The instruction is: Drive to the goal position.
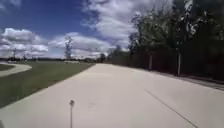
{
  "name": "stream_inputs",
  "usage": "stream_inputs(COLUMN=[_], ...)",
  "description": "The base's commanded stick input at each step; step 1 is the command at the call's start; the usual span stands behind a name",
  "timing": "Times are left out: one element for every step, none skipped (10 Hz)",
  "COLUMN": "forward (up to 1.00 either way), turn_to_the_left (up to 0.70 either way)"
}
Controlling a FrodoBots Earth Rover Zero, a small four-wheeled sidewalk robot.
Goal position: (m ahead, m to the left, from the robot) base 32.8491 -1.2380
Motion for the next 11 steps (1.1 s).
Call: stream_inputs(forward=[1.00, 1.00, 1.00, 1.00, 1.00, 1.00, 1.00, 1.00, 1.00, 1.00, 1.00], turn_to_the_left=[0.00, 0.00, 0.00, 0.00, 0.00, 0.00, 0.00, 0.00, 0.00, 0.00, 0.00])
